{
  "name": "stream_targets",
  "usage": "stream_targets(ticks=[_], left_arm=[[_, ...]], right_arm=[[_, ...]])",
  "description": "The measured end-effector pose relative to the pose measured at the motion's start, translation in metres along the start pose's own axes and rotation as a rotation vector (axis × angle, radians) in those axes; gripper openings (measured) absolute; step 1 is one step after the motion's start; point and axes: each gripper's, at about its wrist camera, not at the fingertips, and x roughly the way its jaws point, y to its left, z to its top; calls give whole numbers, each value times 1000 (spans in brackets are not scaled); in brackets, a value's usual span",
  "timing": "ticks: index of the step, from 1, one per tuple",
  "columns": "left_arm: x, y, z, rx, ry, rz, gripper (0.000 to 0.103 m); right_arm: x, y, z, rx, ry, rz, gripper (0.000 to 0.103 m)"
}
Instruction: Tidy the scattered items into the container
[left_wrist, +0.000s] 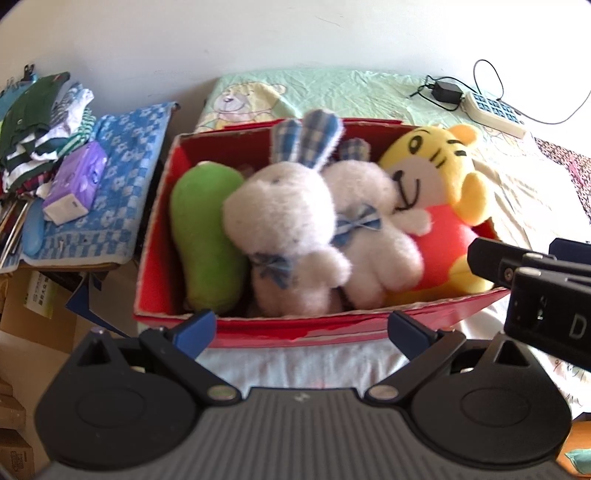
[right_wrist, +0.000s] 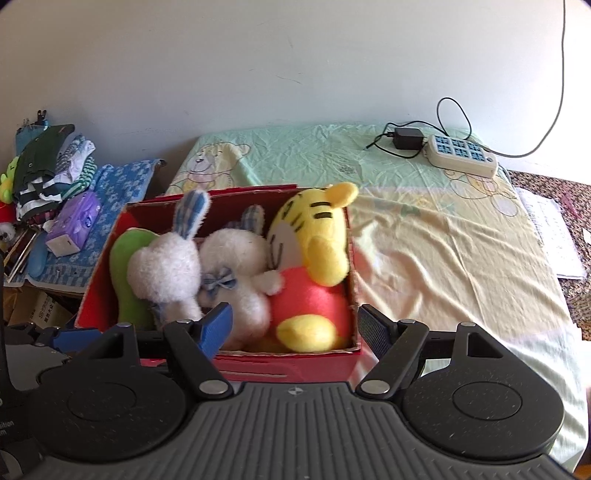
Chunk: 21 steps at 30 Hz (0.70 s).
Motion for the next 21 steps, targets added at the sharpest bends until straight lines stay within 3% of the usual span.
stream_targets(ticks=[13, 21], left_arm=[[7, -25, 7, 5, 12, 50, 99], [7, -16, 7, -41, 5, 28, 94]], right_arm=[[0, -29, 3, 45, 19, -21, 77], [4, -33, 2, 49, 33, -8, 77]])
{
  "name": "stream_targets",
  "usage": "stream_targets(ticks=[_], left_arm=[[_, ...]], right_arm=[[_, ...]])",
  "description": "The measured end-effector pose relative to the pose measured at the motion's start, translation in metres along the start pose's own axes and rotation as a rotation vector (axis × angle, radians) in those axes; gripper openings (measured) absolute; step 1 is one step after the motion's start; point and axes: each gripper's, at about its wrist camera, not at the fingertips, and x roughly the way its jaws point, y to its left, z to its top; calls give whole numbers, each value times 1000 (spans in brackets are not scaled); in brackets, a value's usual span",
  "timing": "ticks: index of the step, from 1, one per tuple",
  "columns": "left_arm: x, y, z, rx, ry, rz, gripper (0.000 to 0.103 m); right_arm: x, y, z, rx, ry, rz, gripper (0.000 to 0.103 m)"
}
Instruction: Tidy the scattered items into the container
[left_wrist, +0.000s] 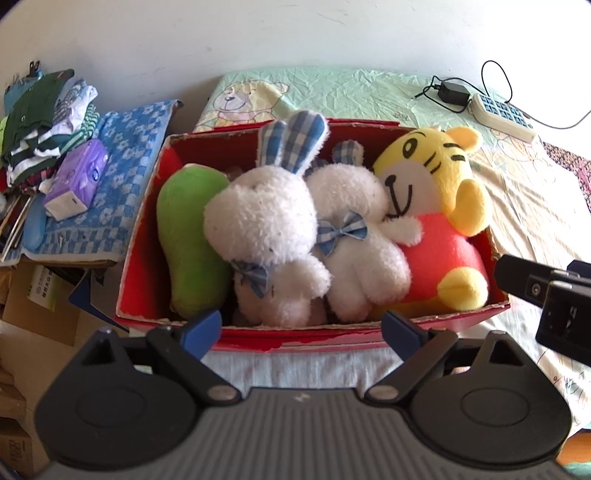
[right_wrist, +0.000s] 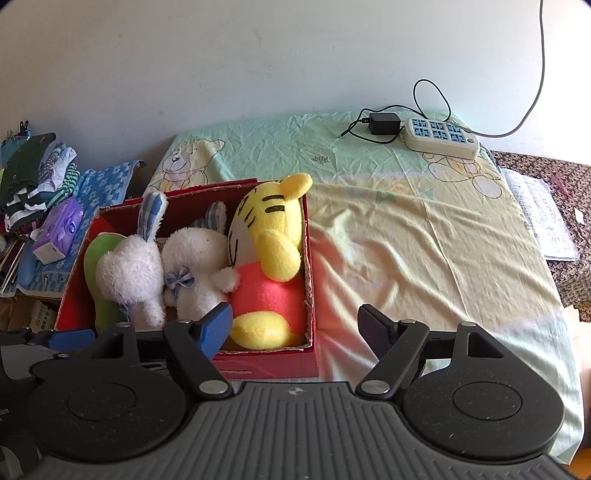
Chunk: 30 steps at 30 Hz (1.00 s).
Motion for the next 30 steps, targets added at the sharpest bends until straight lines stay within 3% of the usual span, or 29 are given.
stream_targets(ticks=[7, 21, 25, 30], left_arm=[[-5, 4, -3, -17, -48, -64, 100], [3, 12, -3, -27, -59, -2, 102], [8, 17, -4, -48, -26, -16, 102], [8, 19, -5, -35, -41, -10, 102]], right_arm=[[0, 2, 1, -4, 0, 16, 77], [1, 3, 0, 3, -2, 3, 77], [0, 5, -1, -4, -3, 1, 77], [2, 8, -1, -5, 2, -2, 77]])
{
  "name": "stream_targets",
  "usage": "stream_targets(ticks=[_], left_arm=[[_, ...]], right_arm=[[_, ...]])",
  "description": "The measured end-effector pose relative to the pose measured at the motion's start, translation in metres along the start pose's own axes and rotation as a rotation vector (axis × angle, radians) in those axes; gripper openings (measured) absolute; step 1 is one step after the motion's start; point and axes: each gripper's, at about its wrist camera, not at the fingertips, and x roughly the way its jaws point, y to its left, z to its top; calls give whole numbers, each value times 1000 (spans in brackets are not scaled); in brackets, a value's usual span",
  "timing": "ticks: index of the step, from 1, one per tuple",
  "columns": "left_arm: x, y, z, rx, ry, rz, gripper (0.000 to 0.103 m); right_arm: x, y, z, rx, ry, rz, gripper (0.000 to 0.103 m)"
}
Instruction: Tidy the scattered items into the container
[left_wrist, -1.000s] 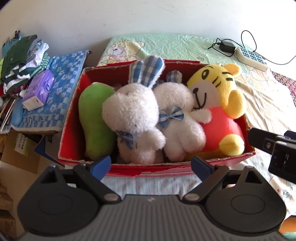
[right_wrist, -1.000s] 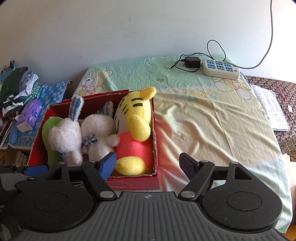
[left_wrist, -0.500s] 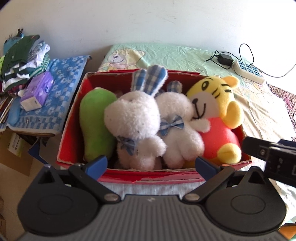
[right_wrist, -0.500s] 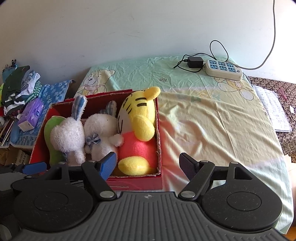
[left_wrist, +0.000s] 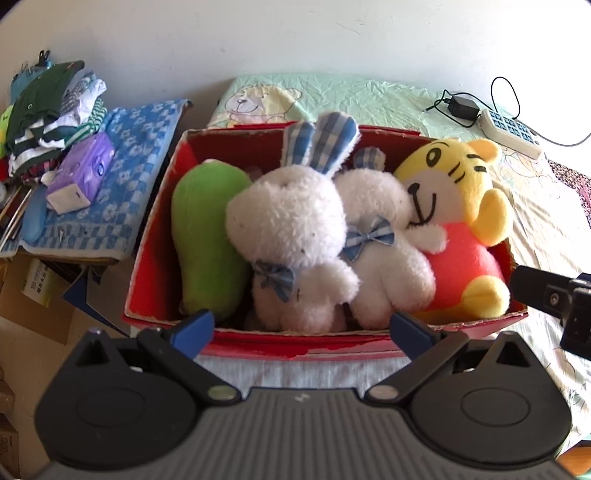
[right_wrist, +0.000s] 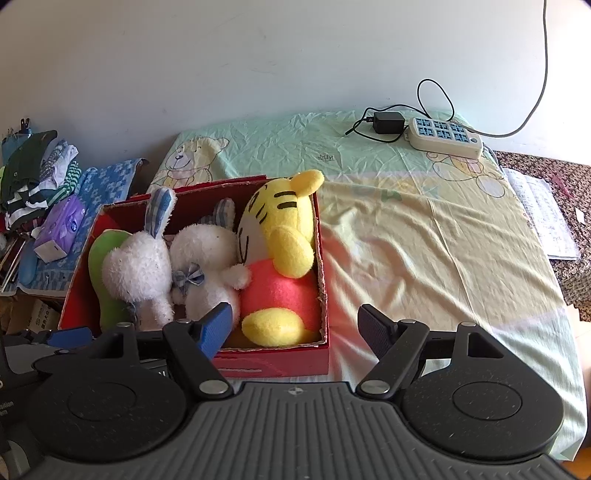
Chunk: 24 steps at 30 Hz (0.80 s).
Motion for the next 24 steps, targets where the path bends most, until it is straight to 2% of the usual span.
stream_targets(ticks=[14, 24], left_arm=[[2, 8, 14, 24, -31, 14, 102], [14, 18, 26, 32, -21, 12, 101]], right_arm=[[6, 10, 7, 10, -5, 4, 77], [18, 20, 15, 6, 2, 11, 77]])
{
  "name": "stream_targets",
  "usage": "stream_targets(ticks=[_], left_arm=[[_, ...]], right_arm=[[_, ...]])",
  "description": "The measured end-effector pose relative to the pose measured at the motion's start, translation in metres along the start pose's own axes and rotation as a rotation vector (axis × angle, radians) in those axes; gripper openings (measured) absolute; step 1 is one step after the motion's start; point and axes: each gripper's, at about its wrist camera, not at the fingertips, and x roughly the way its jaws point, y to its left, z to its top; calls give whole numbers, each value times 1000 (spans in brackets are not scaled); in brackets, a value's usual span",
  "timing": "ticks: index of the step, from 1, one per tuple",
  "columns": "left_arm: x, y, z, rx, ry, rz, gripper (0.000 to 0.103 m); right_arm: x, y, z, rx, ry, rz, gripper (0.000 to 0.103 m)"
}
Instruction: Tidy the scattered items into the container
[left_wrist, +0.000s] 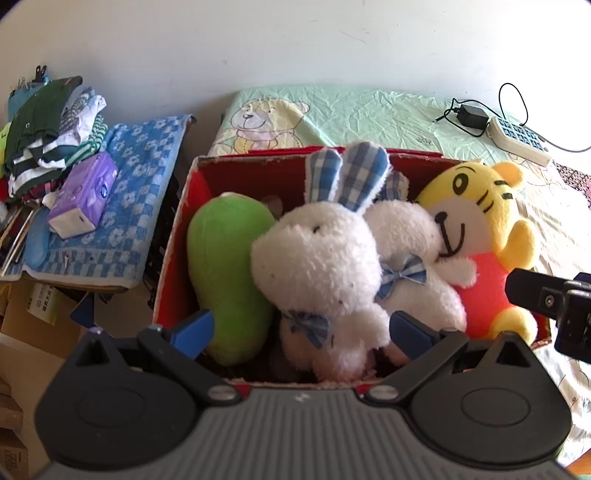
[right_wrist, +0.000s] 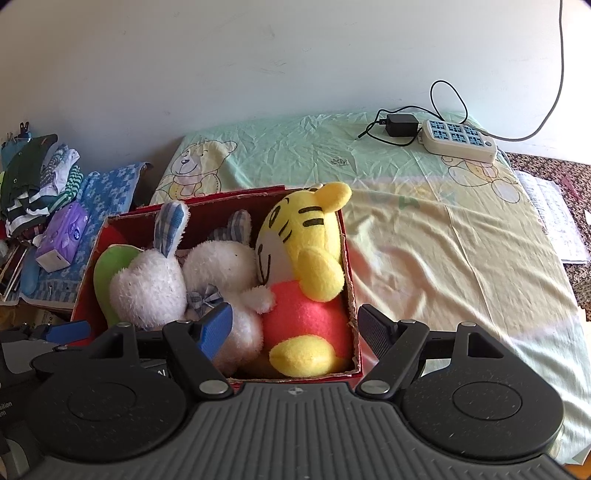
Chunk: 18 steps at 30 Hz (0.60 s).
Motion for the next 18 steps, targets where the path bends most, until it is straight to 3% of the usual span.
stream_targets(ticks=[18], left_arm=[[18, 4, 17, 6, 42, 4, 97]], right_arm=[[22, 4, 15, 2, 31, 1, 77]])
